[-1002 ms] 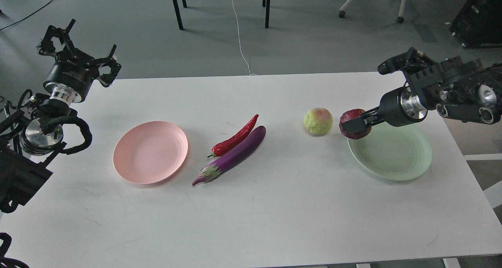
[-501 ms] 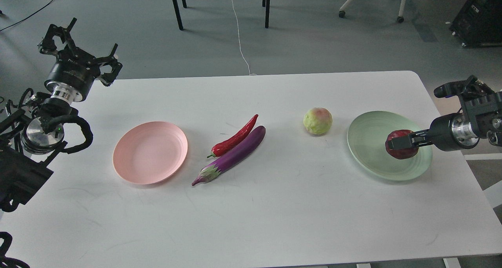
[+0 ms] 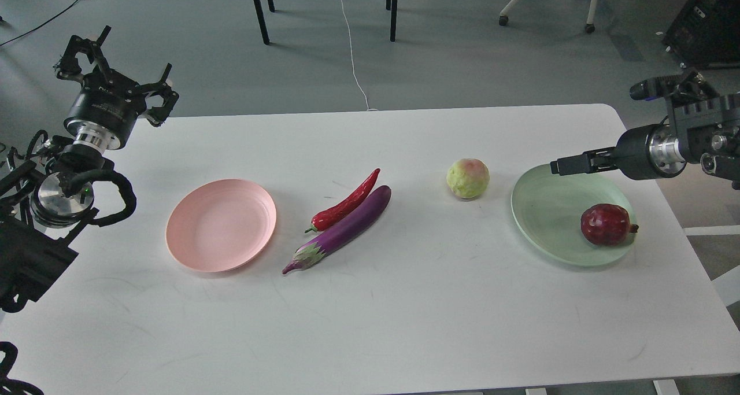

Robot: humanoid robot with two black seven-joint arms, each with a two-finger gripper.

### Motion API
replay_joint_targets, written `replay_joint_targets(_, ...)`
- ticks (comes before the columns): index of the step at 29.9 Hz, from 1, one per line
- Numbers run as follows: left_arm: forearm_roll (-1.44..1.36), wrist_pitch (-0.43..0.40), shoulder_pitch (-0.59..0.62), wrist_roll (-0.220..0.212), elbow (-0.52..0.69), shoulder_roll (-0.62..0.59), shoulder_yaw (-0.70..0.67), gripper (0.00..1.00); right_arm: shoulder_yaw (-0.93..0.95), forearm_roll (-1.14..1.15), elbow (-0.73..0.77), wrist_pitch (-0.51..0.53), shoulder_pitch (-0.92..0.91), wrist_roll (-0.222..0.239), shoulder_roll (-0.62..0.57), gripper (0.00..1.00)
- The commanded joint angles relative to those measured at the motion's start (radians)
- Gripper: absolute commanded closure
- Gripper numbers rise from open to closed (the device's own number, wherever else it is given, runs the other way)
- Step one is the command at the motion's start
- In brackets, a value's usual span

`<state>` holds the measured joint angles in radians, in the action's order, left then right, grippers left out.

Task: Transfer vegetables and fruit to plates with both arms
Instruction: 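Reach the right gripper to the pale green apple and grasp it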

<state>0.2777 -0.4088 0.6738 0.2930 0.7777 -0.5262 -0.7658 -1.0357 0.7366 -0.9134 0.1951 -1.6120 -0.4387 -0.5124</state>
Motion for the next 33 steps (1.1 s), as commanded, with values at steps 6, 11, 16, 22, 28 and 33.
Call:
replay_joint_targets(6, 0.0, 0.001, 0.003, -0.002, -0.001, -0.001, 0.0, 0.02, 0.019, 0.0, 0.159, 0.003, 0.076, 0.0, 0.251, 0.02)
replay_joint_targets(11, 0.0, -0.001, 0.003, -0.002, 0.0, -0.001, 0.0, 0.02, 0.008, 0.0, 0.229, 0.004, 0.125, 0.0, 0.342, 0.02)
replay_joint_targets(16, 0.0, -0.002, 0.003, 0.0, -0.001, -0.001, 0.002, 0.02, -0.018, 0.001, 0.281, 0.006, 0.139, 0.0, 0.405, 0.02)
replay_joint_targets(22, 0.0, -0.004, -0.002, 0.003, -0.003, -0.001, 0.003, 0.02, -0.096, 0.003, 0.33, 0.024, 0.155, 0.0, 0.449, 0.02)
replay_joint_targets(28, 0.0, -0.007, -0.002, 0.003, -0.018, -0.001, 0.0, 0.02, -0.099, 0.003, 0.367, 0.033, 0.181, 0.0, 0.468, 0.02)
replay_joint_targets(33, 0.0, -0.007, -0.002, 0.005, -0.024, -0.001, 0.0, 0.02, -0.09, 0.0, 0.436, 0.043, 0.225, 0.0, 0.474, 0.02)
